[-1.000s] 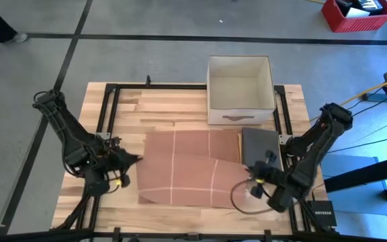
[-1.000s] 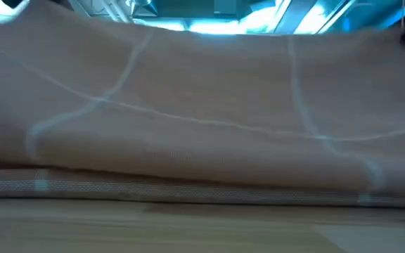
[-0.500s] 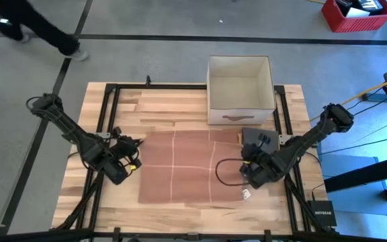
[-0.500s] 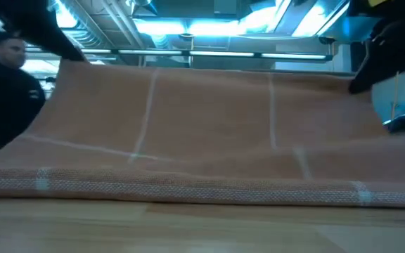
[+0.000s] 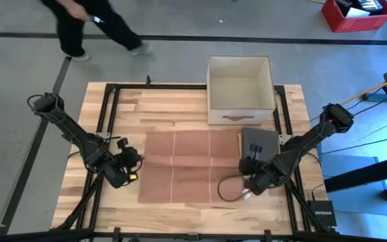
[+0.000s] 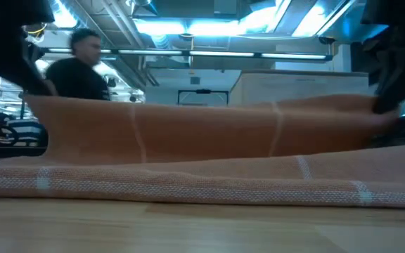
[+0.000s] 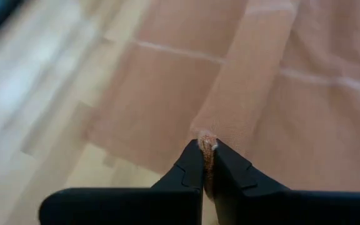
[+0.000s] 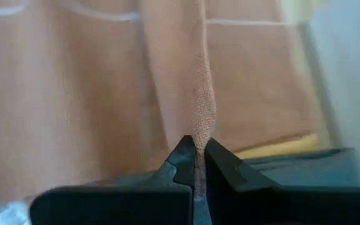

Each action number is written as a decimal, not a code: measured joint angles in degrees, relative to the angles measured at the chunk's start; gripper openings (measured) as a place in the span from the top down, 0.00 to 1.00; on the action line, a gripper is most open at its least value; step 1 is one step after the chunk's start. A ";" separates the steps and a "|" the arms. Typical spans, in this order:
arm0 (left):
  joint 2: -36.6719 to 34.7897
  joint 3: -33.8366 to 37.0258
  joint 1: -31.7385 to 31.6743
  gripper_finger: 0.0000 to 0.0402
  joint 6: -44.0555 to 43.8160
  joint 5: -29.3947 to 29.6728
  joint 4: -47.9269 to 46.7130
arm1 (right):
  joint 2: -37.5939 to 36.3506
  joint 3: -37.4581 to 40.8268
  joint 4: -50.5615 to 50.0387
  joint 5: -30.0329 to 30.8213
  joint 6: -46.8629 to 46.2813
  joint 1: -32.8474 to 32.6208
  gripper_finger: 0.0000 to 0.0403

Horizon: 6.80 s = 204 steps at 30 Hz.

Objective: Fold towel
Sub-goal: Fold the brown towel

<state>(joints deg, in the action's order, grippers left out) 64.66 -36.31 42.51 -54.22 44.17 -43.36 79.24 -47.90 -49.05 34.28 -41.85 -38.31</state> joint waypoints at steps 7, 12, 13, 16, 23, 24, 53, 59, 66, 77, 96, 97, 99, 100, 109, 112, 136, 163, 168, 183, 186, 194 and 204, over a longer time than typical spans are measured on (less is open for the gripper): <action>0.00 3.20 0.90 0.99 0.24 -3.82 1.07 | 0.02 1.96 2.54 -1.53 -1.76 -2.15 0.96; -0.15 2.56 -0.86 0.99 -0.52 1.42 0.86 | 0.02 1.59 1.32 1.31 -1.89 0.33 0.96; -0.17 1.98 -1.38 0.98 -0.57 3.47 0.80 | 0.00 1.24 0.34 2.27 -1.92 1.28 0.96; -0.20 0.96 -3.13 0.98 0.90 9.18 0.41 | -0.02 0.67 -2.74 6.32 -1.38 4.75 0.96; -0.18 3.13 -10.77 0.99 2.65 12.99 -0.01 | -0.02 1.47 -7.40 7.71 2.37 14.77 0.96; -0.19 3.79 -11.81 0.99 2.65 13.01 0.00 | -0.02 1.90 -7.16 7.78 3.28 15.95 0.96; -0.17 10.69 -22.48 0.85 9.48 12.17 9.89 | 0.15 9.90 10.91 5.88 17.10 30.70 0.79; -0.37 9.35 -24.46 0.62 9.83 3.90 8.33 | 0.15 8.48 6.52 4.91 16.98 31.75 0.59; -0.96 4.02 -22.89 0.53 12.99 -10.25 13.55 | -0.09 -0.80 2.23 -8.84 17.04 30.88 0.46; 11.15 4.09 -12.61 0.52 9.56 -24.21 24.44 | 6.21 4.85 43.78 -23.12 20.29 18.10 0.47; 14.23 2.61 1.69 0.52 -14.36 -33.11 17.49 | 25.06 -1.57 52.85 -26.93 17.10 12.43 0.47; 13.10 1.78 1.68 0.52 -13.83 -32.84 15.35 | 24.59 -2.99 50.93 -26.99 17.60 12.43 0.47; 10.42 -0.87 1.46 0.52 -11.59 -30.68 13.87 | 22.82 -6.64 45.65 -26.91 18.24 12.74 0.47; 9.18 -2.13 1.36 0.52 -10.26 -29.26 13.12 | 21.68 -8.72 42.39 -26.82 18.64 12.89 0.47; 5.32 -3.62 -2.28 0.52 2.90 -21.00 7.90 | 15.77 -18.92 7.59 -20.37 20.88 13.44 0.47; 5.72 -1.25 -5.22 0.52 5.83 -21.88 8.39 | 16.11 -15.65 7.08 -23.06 20.60 14.87 0.47; 16.26 1.88 -8.63 0.52 18.21 -35.55 8.32 | 16.00 -4.56 21.76 -28.71 20.87 19.21 0.47; 13.81 3.08 -4.60 0.52 9.48 -37.12 8.61 | 17.35 -1.45 26.06 -28.81 22.89 19.32 0.47; 14.10 3.10 -4.62 0.53 9.64 -37.14 8.06 | 17.41 -1.42 26.41 -26.83 24.59 19.32 0.47; 14.40 3.10 -2.77 0.87 6.92 -38.73 5.86 | 20.09 -1.73 23.44 -28.85 26.31 19.21 0.74; 14.40 3.10 -2.77 0.97 7.93 -38.77 5.49 | 20.09 -1.73 22.64 -28.46 27.27 19.21 0.86; 13.80 2.33 -2.77 0.99 8.13 -35.16 3.97 | 19.74 -3.84 19.98 -26.07 27.33 19.17 0.97; 9.42 -8.95 -2.70 1.00 6.92 -32.05 -10.41 | 11.83 -12.04 7.78 -21.40 27.21 18.45 0.99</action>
<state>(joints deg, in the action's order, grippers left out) 74.08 -45.27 39.81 -47.30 12.13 -53.77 91.07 -59.93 -41.27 12.89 -14.64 -19.85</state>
